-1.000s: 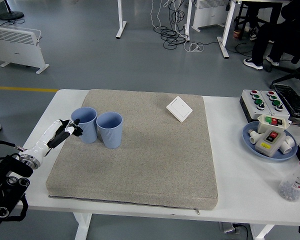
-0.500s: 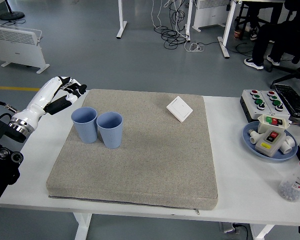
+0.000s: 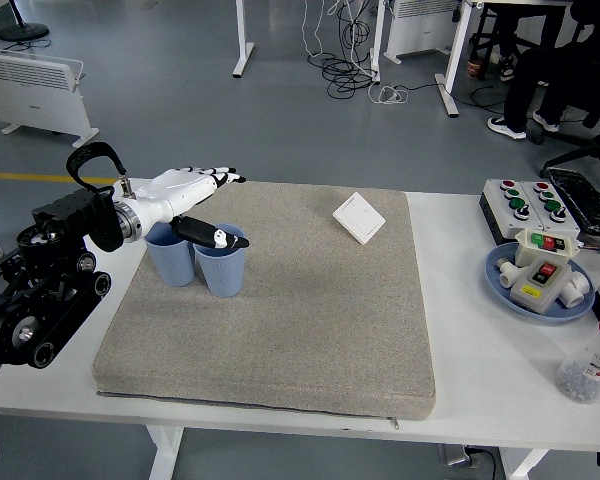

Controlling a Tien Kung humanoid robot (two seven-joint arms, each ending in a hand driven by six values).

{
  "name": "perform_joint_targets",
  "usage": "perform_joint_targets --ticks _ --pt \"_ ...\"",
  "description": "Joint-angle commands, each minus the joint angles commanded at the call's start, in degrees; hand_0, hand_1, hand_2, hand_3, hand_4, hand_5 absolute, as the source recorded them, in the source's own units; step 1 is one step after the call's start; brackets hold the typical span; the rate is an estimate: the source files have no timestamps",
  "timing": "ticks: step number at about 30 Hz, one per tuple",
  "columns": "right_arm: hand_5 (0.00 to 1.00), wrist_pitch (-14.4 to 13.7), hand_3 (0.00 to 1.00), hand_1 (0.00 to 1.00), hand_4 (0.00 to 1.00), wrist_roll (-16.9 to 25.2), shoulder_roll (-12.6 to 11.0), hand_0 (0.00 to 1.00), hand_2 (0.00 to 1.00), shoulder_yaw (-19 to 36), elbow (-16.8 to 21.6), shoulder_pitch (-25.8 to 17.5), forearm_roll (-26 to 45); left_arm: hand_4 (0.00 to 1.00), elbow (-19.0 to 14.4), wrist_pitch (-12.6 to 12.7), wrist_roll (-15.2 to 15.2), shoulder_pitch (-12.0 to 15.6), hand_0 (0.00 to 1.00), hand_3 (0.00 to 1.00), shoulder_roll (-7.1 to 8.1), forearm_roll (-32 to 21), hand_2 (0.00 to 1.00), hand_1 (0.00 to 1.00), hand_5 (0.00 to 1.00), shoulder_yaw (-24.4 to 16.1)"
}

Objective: Push cup pick cup insert cup

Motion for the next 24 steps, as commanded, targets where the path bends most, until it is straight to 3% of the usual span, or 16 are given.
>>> perform_joint_targets --ticks 1,2,7,8,13,14,19,20,24 --pt "0.473 0.0 0.567 0.676 0.127 0.0 0.0 0.774 0.675 -0.1 0.0 0.0 0.1 0.998 0.7 -0.9 0.6 -0.5 0.973 0.998 -0.33 0.3 0.998 0.964 0.649 0.6" --pt "0.474 0.0 0.567 0.676 0.126 0.0 0.0 0.775 0.676 -0.2 0.0 -0.1 0.2 0.945 1.9 -2.5 1.8 -1.3 0.983 0.998 -0.94 0.9 0.998 0.979 0.449 1.5" --pt "0.474 0.0 0.567 0.676 0.126 0.0 -0.1 0.775 0.676 -0.5 0.0 -0.1 0.4 0.945 4.8 -5.2 3.5 -2.9 0.983 0.998 -2.83 2.4 0.998 0.979 0.449 3.2" --pt "0.474 0.0 0.567 0.677 0.126 -0.1 -0.1 0.774 0.675 -0.6 0.0 -0.1 0.4 0.907 5.6 -5.3 3.4 -3.2 0.982 0.998 -3.19 2.7 0.998 0.976 0.364 3.6" --pt "0.474 0.0 0.567 0.677 0.126 0.0 -0.2 0.774 0.675 -0.8 0.0 0.1 0.5 0.907 9.0 -4.5 2.2 -4.6 0.982 0.998 -4.41 4.1 0.998 0.976 0.364 4.1" --pt "0.474 0.0 0.567 0.677 0.126 0.0 -0.2 0.774 0.675 -0.8 0.0 0.1 0.5 0.847 9.2 -4.4 2.1 -4.6 0.964 0.998 -4.48 4.2 0.998 0.956 0.267 4.0" --pt "0.474 0.1 0.567 0.677 0.126 -0.1 -0.3 0.774 0.675 -0.9 0.0 0.4 0.4 0.847 11.2 -3.9 1.2 -5.7 0.964 0.998 -5.44 5.0 0.998 0.956 0.267 4.0" --pt "0.474 0.1 0.567 0.677 0.126 -0.1 -0.3 0.774 0.675 -0.9 0.0 0.5 0.4 0.765 11.5 -3.9 1.0 -5.9 0.864 0.966 -5.60 5.1 0.998 0.899 0.169 4.0" --pt "0.474 0.1 0.567 0.677 0.126 -0.1 -0.3 0.774 0.676 -1.0 0.0 0.6 0.6 0.765 12.9 -3.5 0.1 -6.3 0.864 0.966 -6.06 5.6 0.998 0.899 0.169 4.4"
